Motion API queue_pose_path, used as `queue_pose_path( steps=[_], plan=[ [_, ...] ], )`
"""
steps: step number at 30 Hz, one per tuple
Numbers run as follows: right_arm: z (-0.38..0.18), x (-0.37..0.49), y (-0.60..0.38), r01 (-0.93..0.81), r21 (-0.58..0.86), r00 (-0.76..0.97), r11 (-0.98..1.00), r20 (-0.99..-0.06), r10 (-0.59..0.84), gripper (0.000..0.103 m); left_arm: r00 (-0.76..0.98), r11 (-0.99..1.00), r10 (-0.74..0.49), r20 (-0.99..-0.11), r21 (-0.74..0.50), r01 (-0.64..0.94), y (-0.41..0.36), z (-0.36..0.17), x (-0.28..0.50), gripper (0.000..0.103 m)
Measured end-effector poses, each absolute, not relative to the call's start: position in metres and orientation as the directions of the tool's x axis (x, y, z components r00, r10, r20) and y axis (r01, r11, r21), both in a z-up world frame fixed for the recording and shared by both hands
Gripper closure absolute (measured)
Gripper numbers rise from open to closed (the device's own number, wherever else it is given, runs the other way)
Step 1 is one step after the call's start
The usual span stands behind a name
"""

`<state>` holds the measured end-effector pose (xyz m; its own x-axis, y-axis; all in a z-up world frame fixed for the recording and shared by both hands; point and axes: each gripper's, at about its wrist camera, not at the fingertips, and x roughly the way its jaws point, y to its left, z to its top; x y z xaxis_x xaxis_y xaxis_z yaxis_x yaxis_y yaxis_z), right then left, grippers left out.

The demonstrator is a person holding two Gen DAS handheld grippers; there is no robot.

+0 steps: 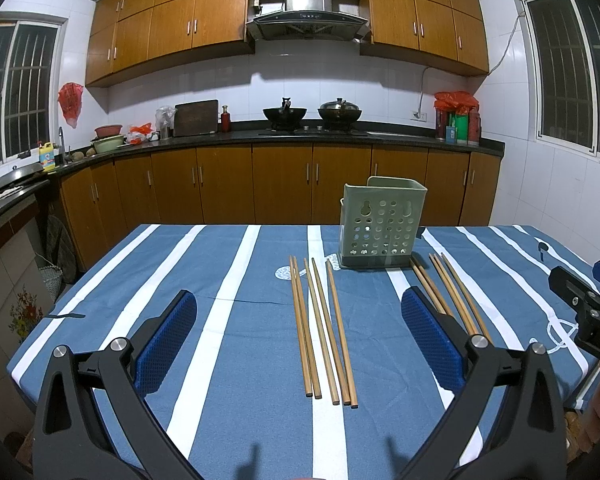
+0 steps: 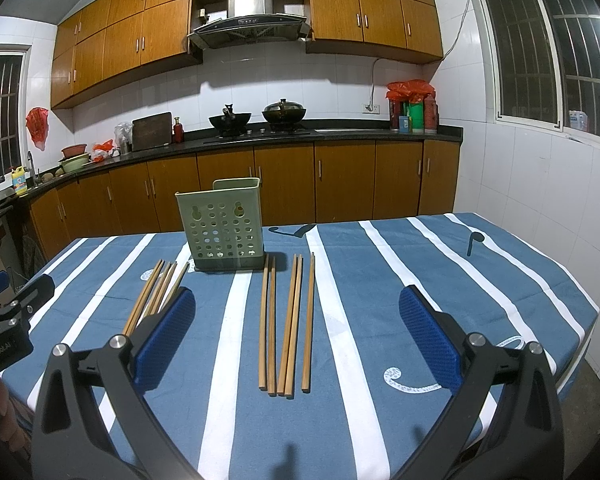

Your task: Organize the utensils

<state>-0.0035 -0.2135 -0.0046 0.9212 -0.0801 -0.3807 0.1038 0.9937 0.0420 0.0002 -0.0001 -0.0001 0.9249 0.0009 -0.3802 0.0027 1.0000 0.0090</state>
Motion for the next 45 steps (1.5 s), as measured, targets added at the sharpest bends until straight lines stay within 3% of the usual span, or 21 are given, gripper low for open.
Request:
queue_pose_path(
  steps=[36,45],
  plan=[
    [-0.007,0.000,-0.215,0.111,0.041,0.914,0.993,-0.396,-0.086,0.004,0.921,1.000,0.015,-0.390,0.015,-0.010,-0.001,-0.004,0.002,0.002],
    [-0.038,0.034,-0.240,0.182,0.065,0.839,0.981,-0.531,-0.120,0.004,0.848,0.999,0.051,-0.528,0.030,-0.042,0.011,-0.038,0.033,0.002]
  ],
)
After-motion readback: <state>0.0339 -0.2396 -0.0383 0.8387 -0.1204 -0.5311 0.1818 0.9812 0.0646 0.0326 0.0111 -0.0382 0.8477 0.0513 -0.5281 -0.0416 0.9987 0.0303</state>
